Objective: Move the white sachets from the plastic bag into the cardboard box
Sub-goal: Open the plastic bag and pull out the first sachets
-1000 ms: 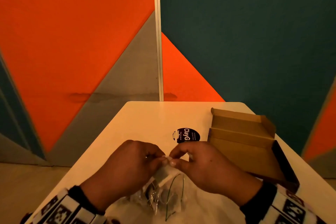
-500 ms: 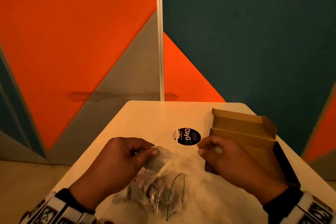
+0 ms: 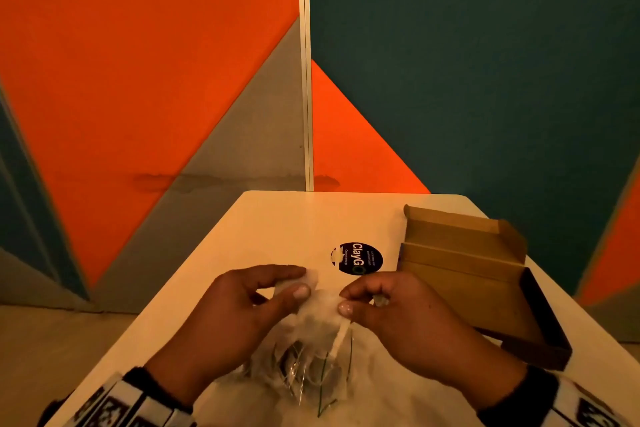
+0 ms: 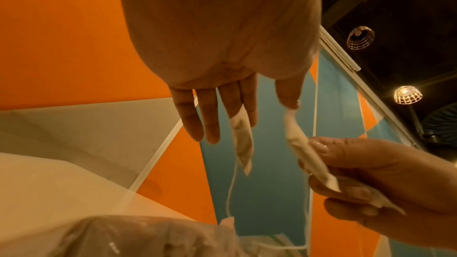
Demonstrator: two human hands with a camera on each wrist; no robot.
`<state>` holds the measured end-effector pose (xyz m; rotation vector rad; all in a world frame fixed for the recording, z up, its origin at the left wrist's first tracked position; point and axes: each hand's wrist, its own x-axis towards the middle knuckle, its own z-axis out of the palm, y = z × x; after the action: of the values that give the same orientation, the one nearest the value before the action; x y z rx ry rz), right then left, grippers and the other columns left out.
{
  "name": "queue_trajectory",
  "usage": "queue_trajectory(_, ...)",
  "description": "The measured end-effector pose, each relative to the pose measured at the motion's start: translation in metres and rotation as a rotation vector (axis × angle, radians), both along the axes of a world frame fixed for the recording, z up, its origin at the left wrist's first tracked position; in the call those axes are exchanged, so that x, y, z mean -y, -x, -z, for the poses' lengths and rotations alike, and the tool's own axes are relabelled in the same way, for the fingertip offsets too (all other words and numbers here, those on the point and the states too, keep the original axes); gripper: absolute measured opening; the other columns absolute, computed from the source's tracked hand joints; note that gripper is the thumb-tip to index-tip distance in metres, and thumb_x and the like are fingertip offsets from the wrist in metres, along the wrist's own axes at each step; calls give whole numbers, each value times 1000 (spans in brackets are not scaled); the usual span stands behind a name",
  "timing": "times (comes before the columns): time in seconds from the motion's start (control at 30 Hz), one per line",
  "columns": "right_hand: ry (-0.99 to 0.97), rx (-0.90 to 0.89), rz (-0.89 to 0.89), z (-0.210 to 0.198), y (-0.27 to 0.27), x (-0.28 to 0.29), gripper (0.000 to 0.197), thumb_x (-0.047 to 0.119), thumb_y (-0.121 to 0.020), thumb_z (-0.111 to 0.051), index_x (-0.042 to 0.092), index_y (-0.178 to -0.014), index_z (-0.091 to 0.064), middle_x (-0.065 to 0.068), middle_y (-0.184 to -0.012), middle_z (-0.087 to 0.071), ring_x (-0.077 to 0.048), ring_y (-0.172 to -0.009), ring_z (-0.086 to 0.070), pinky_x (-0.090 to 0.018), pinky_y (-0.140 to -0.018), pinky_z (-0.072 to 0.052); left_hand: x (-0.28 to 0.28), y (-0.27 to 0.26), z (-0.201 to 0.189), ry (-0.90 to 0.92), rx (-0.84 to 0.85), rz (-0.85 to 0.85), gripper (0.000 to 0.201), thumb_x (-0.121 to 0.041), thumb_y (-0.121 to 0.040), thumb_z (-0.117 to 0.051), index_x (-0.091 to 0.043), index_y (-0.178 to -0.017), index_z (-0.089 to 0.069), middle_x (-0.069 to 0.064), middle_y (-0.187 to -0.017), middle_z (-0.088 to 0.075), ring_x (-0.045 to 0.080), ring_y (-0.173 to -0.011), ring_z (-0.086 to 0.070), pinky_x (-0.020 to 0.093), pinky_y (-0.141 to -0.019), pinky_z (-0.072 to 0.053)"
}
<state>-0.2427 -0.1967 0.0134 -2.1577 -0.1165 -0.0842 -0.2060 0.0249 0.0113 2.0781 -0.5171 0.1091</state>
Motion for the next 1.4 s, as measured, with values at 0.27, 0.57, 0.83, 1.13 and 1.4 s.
queue_trajectory(0.27,1,-30,-71,0,-3,-8,11,32,-90,-68,32,-96,-77,21,-86,-72,11,-75,-62,-12,-68,-44,18,13,12,107,-38,188,36,-31,-81,-78,-39,-116,-72,-25,-113,-72,-5,-110,-64,12,-91,-49)
queue_trajectory(0.57,-99,27,-24,0,-1,-6,8,32,-90,-68,32,-93,-76,23,-77,-69,13,-57,-57,-8,-54,-39,27,14,16,415,-194,68,20,-5,-88,-66,-16,-93,-82,4,-93,-79,18,-90,-75,29,-82,-60)
queue_trajectory(0.83,-354,-78,-25,4,-5,1,54,-14,-89,-48,31,-116,-59,2,-107,-69,-15,-77,-70,-32,-61,-52,25,9,15,282,-214,-88,34,-16,-90,-69,-37,-106,-47,6,-78,-75,15,-66,-70,27,-63,-52)
queue_trajectory(1.13,-421,-1,39,21,-10,7,63,-1,-75,-80,50,-104,-61,-1,-104,-61,-19,-97,-66,-45,-90,-57,40,0,24,124,-133,-101,27,-11,-92,-67,-33,-81,-77,-8,-85,-77,14,-77,-70,26,-71,-55)
queue_trajectory(1.4,-603,7,177,29,-18,15,33,3,-78,-79,29,-96,-68,-9,-96,-66,-26,-85,-66,-38,-71,-54,57,3,23,-71,3,7,27,-42,-78,-79,-35,-104,-75,-24,-98,-70,-15,-92,-61,4,-77,-44)
